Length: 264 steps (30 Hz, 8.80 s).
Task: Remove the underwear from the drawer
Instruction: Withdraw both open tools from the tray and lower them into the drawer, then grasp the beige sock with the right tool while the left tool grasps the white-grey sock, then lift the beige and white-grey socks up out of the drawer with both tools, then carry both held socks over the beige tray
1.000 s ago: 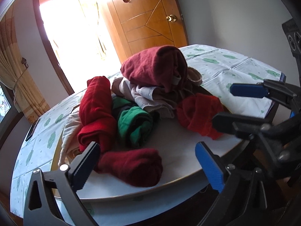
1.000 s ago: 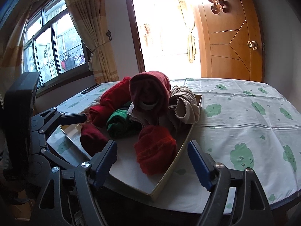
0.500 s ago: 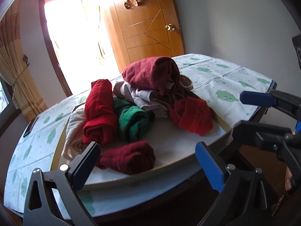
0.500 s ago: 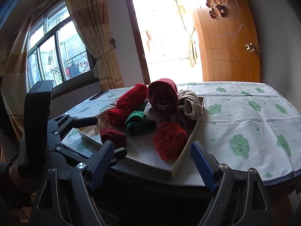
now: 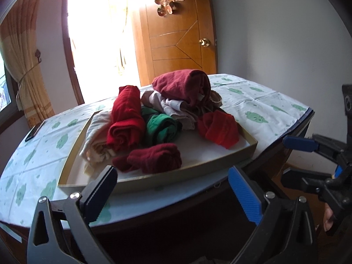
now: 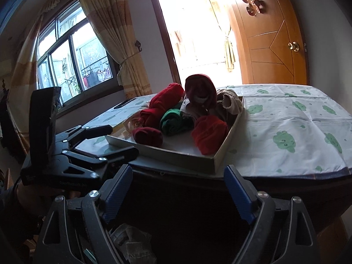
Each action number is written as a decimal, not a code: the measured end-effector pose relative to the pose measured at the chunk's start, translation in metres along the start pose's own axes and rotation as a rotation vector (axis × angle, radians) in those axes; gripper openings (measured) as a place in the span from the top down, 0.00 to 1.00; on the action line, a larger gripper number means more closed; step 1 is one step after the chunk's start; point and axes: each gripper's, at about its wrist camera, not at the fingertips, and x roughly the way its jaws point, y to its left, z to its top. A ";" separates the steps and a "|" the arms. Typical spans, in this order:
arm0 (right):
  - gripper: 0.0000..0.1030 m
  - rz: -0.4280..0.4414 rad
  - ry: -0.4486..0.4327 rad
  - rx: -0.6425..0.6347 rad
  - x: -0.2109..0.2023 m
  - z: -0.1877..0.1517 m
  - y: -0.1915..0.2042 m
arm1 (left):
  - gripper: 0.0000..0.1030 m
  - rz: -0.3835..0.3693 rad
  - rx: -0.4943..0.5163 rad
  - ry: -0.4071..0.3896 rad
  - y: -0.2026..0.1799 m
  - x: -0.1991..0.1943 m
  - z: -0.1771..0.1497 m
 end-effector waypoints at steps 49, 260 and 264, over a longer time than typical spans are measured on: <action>0.37 0.249 0.862 -0.190 0.145 -0.090 0.050 | 0.01 -0.160 -0.130 0.340 0.052 0.013 -0.118; 0.61 0.264 -0.137 -0.161 -0.032 0.032 0.000 | 0.75 0.097 -0.003 -0.168 0.044 -0.048 -0.032; 0.61 0.246 -0.125 -0.153 -0.024 0.040 -0.003 | 0.75 0.101 0.005 -0.152 0.046 -0.042 -0.027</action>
